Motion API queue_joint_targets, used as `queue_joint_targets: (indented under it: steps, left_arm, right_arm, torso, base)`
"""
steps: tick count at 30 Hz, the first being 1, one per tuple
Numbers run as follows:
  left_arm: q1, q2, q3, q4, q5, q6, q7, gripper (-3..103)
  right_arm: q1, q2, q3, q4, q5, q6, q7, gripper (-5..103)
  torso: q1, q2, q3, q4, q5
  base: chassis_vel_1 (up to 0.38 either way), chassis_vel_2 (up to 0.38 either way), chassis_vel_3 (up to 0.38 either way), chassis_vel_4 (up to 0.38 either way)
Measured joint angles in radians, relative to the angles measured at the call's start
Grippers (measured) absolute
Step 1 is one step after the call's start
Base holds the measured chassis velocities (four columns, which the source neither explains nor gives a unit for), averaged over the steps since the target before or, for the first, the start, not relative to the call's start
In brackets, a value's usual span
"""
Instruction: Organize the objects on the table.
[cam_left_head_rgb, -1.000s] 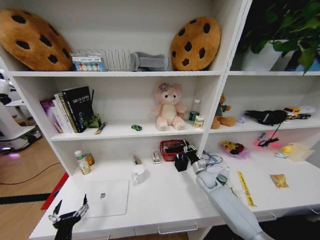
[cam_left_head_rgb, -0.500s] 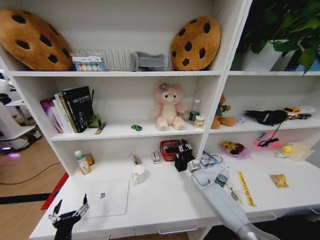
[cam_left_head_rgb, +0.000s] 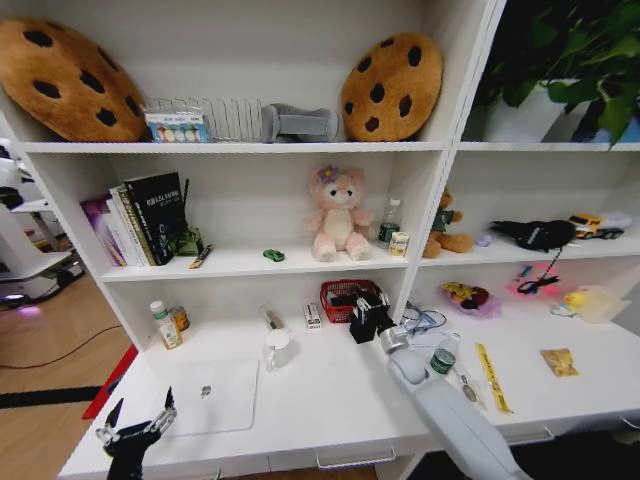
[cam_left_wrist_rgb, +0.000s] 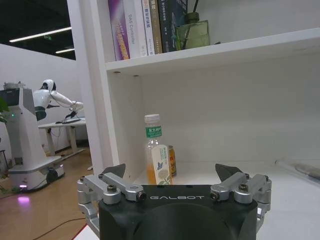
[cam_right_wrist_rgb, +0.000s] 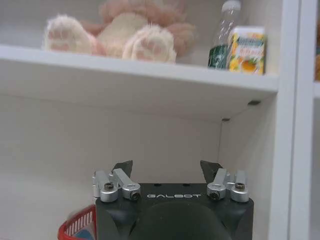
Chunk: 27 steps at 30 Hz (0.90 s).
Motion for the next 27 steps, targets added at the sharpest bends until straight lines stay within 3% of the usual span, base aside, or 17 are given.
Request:
queue_joint_targets:
  steps: [2, 3, 5, 7, 8, 10, 11, 15, 16, 20, 27]
  left_arm:
    - [0.0, 0.001, -0.001, -0.001, -0.001, 0.0, 0.0, 98]
    - [0.0, 0.001, -0.002, -0.004, -0.002, 0.0, -0.001, 98]
    - [0.0, 0.002, -0.003, -0.005, -0.003, 0.0, -0.001, 99]
    - [0.0, 0.002, -0.004, -0.007, -0.004, 0.0, -0.002, 99]
    - [0.0, 0.002, -0.004, -0.007, -0.004, 0.0, -0.002, 99]
    - [0.003, 0.004, -0.008, -0.015, -0.009, 0.0, -0.004, 99]
    - [0.003, 0.004, -0.008, -0.015, -0.009, 0.0, -0.004, 99]
    - [0.011, 0.005, -0.01, -0.044, -0.015, 0.0, -0.006, 99]
    - [0.015, 0.009, -0.011, -0.068, -0.024, 0.004, -0.007, 99]
    - [0.03, 0.018, -0.021, -0.119, -0.045, 0.03, -0.021, 100]
    - [0.066, 0.035, -0.047, -0.216, -0.082, 0.053, -0.026, 100]
  right_arm:
    - [-0.022, -0.009, 0.01, 0.039, 0.004, -0.023, 0.012, 75]
    - [-0.049, -0.018, 0.024, 0.085, 0.013, -0.048, 0.022, 86]
    - [-0.062, -0.022, 0.03, 0.105, 0.017, -0.059, 0.025, 86]
    - [-0.094, -0.03, 0.048, 0.15, 0.033, -0.086, 0.03, 96]
    - [-0.094, -0.03, 0.048, 0.15, 0.033, -0.086, 0.03, 96]
    - [-0.214, -0.044, 0.111, 0.273, 0.079, -0.165, 0.04, 100]
    - [-0.214, -0.044, 0.111, 0.273, 0.079, -0.165, 0.04, 100]
    - [-0.486, -0.033, 0.317, 0.477, 0.09, -0.258, 0.029, 100]
    - [-0.614, -0.012, 0.414, 0.531, 0.082, -0.24, -0.02, 100]
    - [-0.752, 0.026, 0.497, 0.583, 0.076, -0.216, -0.049, 100]
    - [-0.845, 0.045, 0.552, 0.606, 0.077, -0.184, -0.076, 100]
  torso:
    - [0.0, 0.0, 0.0, 0.0, -0.0003]
    - [0.0, 0.0, 0.0, 0.0003, -0.0002]
    - [0.0, 0.0, 0.0, 0.0003, -0.0002]
    - [0.0, 0.0, 0.0, 0.0004, -0.0002]
    - [0.0, 0.0, 0.0, 0.0004, -0.0002]
    - [0.0, 0.0, 0.0, 0.0001, -0.0003]
    - [0.0, 0.0, 0.0, 0.0001, -0.0003]
    - [0.0, 0.0, 0.0, 0.0, -0.0002]
    - [0.0, 0.0, 0.0, 0.0004, -0.0002]
    - [0.0, 0.0, 0.0, 0.0002, -0.0002]
    - [0.0, 0.0, 0.0, 0.0003, -0.0001]
  base:
    - [0.0, 0.0, 0.0, 0.0]
    - [0.0, 0.0, 0.0, 0.0]
    - [0.0, 0.0, 0.0, 0.0]
    - [0.0, 0.0, 0.0, 0.0]
    - [0.0, 0.0, 0.0, 0.0]
    - [0.0, 0.0, 0.0, 0.0]
    - [0.0, 0.0, 0.0, 0.0]
    - [0.0, 0.0, 0.0, 0.0]
    - [0.0, 0.0, 0.0, 0.0]
    - [0.0, 0.0, 0.0, 0.0]
    - [0.0, 0.0, 0.0, 0.0]
